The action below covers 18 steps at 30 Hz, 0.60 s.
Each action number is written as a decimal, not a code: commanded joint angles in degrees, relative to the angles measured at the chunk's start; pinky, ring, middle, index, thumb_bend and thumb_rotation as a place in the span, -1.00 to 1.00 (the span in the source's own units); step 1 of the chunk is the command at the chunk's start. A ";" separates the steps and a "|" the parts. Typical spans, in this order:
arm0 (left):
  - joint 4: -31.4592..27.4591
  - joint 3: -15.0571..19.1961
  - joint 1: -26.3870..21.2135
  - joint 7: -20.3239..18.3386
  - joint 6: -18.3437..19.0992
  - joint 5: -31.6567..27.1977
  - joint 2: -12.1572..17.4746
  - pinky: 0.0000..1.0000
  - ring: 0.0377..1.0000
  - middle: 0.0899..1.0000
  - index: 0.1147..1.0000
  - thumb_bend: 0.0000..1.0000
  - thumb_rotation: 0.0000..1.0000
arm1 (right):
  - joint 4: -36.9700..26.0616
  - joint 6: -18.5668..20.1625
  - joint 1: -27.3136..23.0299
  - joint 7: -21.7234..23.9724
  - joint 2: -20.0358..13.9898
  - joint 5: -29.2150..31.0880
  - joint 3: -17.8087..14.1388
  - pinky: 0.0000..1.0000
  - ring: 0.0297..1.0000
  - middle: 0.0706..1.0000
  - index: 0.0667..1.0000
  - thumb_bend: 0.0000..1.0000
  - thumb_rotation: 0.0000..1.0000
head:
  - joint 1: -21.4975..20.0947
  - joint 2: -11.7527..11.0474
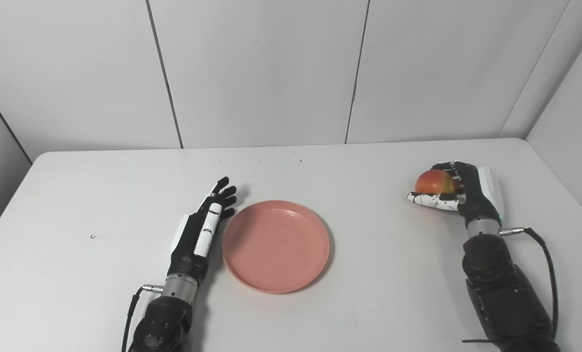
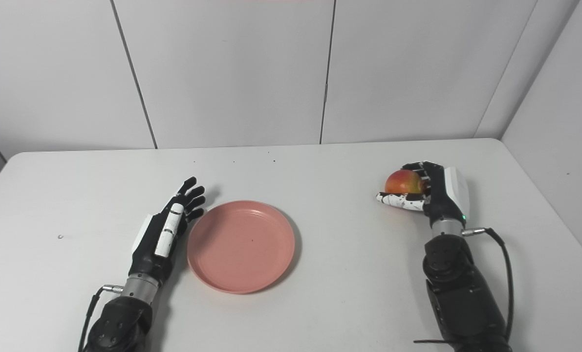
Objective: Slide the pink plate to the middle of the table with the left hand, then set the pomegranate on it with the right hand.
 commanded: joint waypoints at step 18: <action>-1.67 -0.33 -0.08 0.46 -0.62 0.61 -0.12 0.74 0.78 0.79 0.78 -0.17 1.00 | -21.33 -1.95 1.70 2.95 4.76 -1.00 1.76 -0.12 -0.17 -0.11 -0.02 0.03 -1.00 | 0.31 0.08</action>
